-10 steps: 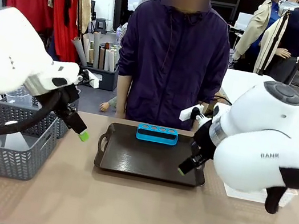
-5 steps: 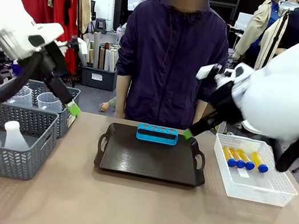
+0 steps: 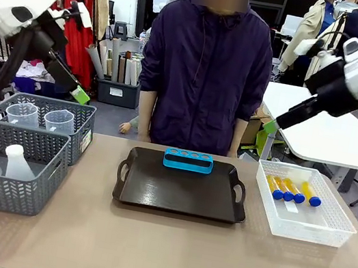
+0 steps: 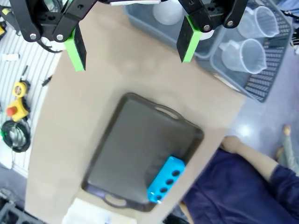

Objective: Prepare the laboratory tools.
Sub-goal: Pick up one Large Measuring Cup and place it on the Handle tray.

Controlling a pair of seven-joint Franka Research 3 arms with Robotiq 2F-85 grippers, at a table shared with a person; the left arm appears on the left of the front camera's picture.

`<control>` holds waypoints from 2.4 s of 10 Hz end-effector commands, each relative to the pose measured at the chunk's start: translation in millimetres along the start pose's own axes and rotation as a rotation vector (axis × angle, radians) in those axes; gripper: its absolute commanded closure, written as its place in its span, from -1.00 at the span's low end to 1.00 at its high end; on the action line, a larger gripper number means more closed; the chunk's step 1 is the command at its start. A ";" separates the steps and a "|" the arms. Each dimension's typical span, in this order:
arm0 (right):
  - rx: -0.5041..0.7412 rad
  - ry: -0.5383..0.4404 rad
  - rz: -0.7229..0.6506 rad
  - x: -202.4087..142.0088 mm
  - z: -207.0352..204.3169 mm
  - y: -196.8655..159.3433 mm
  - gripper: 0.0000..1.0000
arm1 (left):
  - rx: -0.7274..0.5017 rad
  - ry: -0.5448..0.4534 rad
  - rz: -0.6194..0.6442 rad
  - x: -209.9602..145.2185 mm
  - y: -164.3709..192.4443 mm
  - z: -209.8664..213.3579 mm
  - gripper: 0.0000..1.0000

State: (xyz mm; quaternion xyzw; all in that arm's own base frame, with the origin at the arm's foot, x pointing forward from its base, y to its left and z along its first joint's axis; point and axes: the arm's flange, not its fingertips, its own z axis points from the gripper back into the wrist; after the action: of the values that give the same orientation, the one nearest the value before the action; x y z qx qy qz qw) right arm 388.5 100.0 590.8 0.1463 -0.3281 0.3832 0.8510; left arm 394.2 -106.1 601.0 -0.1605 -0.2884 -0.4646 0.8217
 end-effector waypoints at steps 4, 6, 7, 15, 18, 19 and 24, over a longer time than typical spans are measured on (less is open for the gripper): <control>-0.003 -0.032 -0.013 0.5 13.8 -12.9 -1.00 | 0.029 -0.024 -0.005 4.3 3.8 6.6 -1.00; -0.003 -0.032 -0.013 0.5 13.8 -12.9 -1.00 | 0.029 -0.024 -0.005 4.3 3.8 6.6 -1.00; -0.025 -0.029 -0.016 0.6 14.3 -13.5 -1.00 | 0.022 -0.038 0.011 5.0 3.5 5.0 -1.00; 0.042 -0.089 0.095 39.5 43.6 -31.5 -1.00 | 0.031 -0.031 -0.109 43.1 14.5 32.2 -1.00; 0.018 -0.051 0.076 38.6 44.4 -22.2 -1.00 | 0.035 -0.048 -0.077 41.8 10.4 31.1 -1.00; 0.018 -0.051 0.076 38.6 44.4 -22.2 -1.00 | 0.035 -0.048 -0.077 41.8 10.4 31.1 -1.00; 0.018 -0.051 0.076 38.6 44.4 -22.2 -1.00 | 0.035 -0.048 -0.077 41.8 10.4 31.1 -1.00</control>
State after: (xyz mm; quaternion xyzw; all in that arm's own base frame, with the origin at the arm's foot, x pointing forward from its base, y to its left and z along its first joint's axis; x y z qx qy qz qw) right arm 403.6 85.4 650.2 0.1421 -0.3498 0.4138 0.8284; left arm 411.5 -112.8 649.6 -0.1438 -0.3191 -0.4898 0.7985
